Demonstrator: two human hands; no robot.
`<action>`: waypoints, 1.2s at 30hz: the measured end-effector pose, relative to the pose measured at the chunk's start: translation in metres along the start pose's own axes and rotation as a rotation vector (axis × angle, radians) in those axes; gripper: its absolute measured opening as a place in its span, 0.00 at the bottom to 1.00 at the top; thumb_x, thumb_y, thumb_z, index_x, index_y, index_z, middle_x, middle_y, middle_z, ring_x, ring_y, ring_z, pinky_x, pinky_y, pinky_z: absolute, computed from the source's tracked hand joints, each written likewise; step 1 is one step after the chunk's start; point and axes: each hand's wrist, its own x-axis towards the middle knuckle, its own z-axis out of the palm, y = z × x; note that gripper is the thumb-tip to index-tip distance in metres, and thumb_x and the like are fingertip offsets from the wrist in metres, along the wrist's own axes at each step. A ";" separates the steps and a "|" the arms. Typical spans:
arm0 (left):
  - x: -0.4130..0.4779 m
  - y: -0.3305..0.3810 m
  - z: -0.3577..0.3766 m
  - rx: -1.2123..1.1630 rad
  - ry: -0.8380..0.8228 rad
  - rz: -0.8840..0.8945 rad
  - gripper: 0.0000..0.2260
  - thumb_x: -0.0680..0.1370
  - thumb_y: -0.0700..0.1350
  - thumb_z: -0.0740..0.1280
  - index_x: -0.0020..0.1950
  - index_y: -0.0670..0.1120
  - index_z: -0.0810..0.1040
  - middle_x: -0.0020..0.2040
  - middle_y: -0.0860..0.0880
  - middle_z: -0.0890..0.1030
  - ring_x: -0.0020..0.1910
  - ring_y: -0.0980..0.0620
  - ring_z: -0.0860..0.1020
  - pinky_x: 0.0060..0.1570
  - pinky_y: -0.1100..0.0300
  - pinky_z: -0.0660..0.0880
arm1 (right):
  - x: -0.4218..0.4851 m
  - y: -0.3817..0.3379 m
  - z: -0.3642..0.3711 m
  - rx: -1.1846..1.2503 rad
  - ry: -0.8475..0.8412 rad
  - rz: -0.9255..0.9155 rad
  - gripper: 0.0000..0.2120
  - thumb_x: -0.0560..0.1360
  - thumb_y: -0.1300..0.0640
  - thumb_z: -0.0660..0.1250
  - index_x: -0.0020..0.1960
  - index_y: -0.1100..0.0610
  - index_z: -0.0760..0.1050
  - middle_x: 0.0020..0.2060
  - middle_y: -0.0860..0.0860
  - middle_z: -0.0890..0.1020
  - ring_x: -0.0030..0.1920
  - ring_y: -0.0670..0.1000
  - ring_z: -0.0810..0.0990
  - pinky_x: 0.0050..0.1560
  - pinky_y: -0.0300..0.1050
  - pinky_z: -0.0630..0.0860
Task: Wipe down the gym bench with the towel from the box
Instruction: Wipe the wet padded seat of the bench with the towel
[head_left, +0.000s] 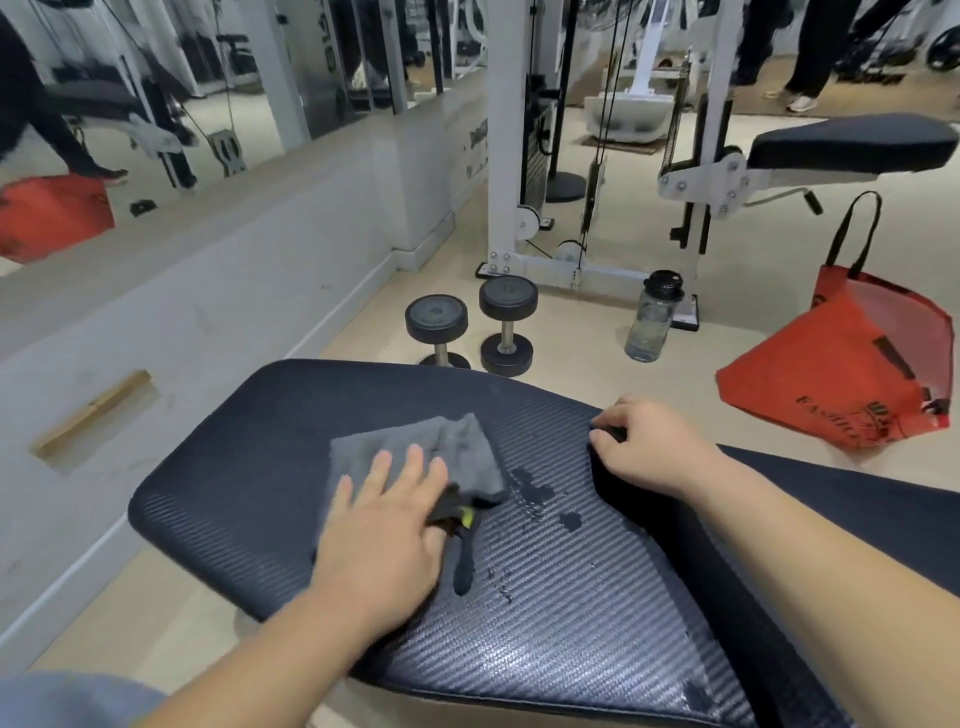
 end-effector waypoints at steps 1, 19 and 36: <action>-0.007 0.009 0.002 0.015 -0.012 0.072 0.29 0.81 0.52 0.55 0.82 0.60 0.48 0.83 0.59 0.45 0.83 0.50 0.45 0.81 0.45 0.46 | 0.001 0.001 0.000 -0.036 -0.012 -0.019 0.17 0.79 0.45 0.62 0.61 0.49 0.84 0.59 0.47 0.81 0.60 0.55 0.80 0.61 0.55 0.79; 0.137 0.036 -0.011 0.026 -0.107 0.035 0.28 0.83 0.51 0.55 0.82 0.61 0.50 0.84 0.55 0.48 0.83 0.49 0.48 0.80 0.42 0.50 | 0.015 0.033 -0.009 0.160 -0.105 0.011 0.20 0.79 0.51 0.63 0.70 0.41 0.78 0.72 0.38 0.77 0.75 0.47 0.73 0.76 0.48 0.67; 0.026 0.066 0.011 -0.031 -0.095 0.411 0.30 0.80 0.52 0.56 0.80 0.65 0.49 0.82 0.63 0.44 0.81 0.58 0.40 0.80 0.49 0.39 | 0.017 0.028 -0.009 0.141 -0.153 -0.014 0.23 0.77 0.56 0.63 0.70 0.44 0.79 0.75 0.41 0.75 0.76 0.48 0.71 0.78 0.47 0.65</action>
